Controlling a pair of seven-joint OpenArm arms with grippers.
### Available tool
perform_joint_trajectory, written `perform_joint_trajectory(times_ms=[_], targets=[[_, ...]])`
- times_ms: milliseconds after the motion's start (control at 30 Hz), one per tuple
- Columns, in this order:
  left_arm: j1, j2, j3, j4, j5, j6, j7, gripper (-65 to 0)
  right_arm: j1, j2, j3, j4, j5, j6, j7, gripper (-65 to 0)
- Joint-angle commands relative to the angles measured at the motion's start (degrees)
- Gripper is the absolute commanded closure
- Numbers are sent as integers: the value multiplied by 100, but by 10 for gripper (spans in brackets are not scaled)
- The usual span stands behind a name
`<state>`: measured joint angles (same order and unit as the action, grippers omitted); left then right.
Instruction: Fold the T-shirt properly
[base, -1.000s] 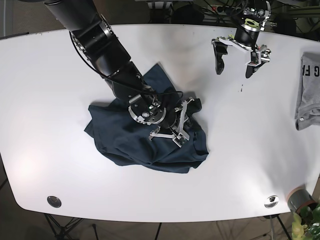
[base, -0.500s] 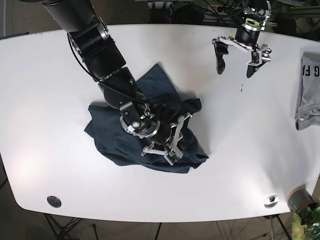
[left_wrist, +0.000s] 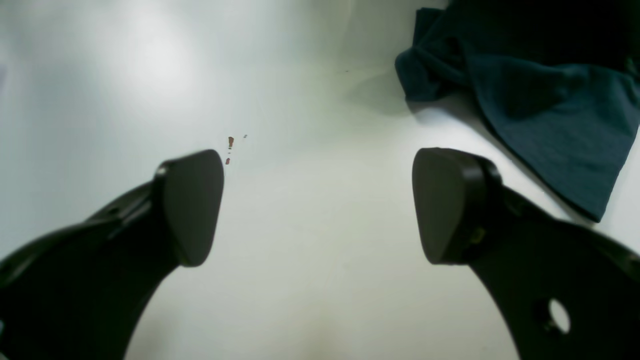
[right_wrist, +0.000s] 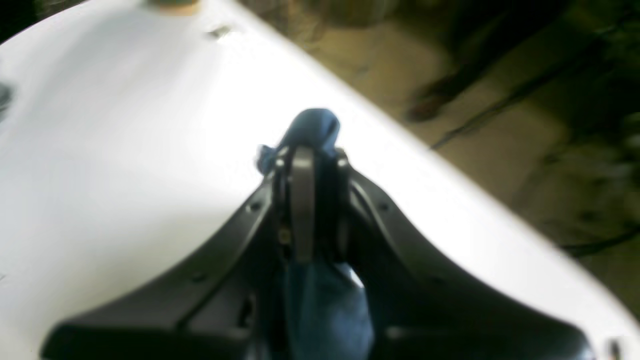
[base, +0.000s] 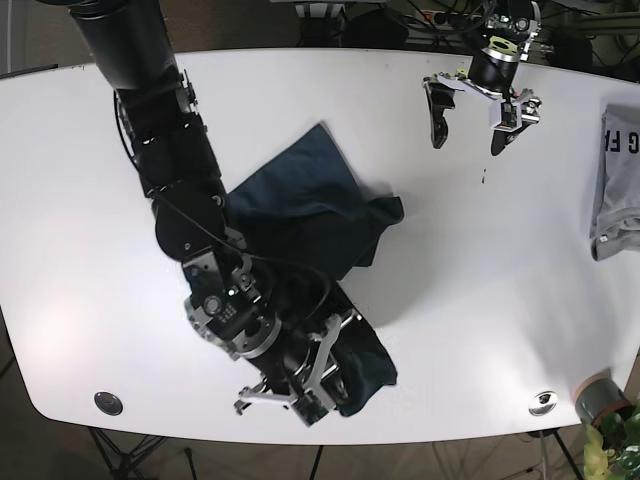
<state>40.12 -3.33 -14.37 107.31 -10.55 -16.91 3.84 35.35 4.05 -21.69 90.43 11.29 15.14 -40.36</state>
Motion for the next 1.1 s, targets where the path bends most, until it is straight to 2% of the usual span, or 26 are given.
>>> perform_joint_trajectory(times_ms=[0, 133, 267, 400, 567, 833, 1067], targets=[[19, -49, 158, 96, -49, -19, -142, -558, 495, 91, 64, 157, 62, -15, 111, -22], [-51, -225, 536, 78, 57, -19, -142, -558, 847, 364, 134, 139, 62, -15, 111, -22], [-148, -339, 1107, 69, 619, -19, -142, -560, 1137, 584, 134, -46, 62, -6, 119, -22], [-298, -357, 1591, 78, 1033, -19, -142, -560, 1339, 698, 152, -169, 62, 152, 119, -22], [-561, -357, 2127, 78, 1393, -19, -142, -560, 1418, 698, 547, -353, 62, 188, 119, -22], [-1194, -357, 2910, -432, 2096, -19, -10, -560, 1445, 724, 591, -591, 62, 188, 128, -22], [-1757, -506, 3490, -854, 2140, -19, 87, -562, 1418, 733, 600, -635, 62, 188, 128, -22]])
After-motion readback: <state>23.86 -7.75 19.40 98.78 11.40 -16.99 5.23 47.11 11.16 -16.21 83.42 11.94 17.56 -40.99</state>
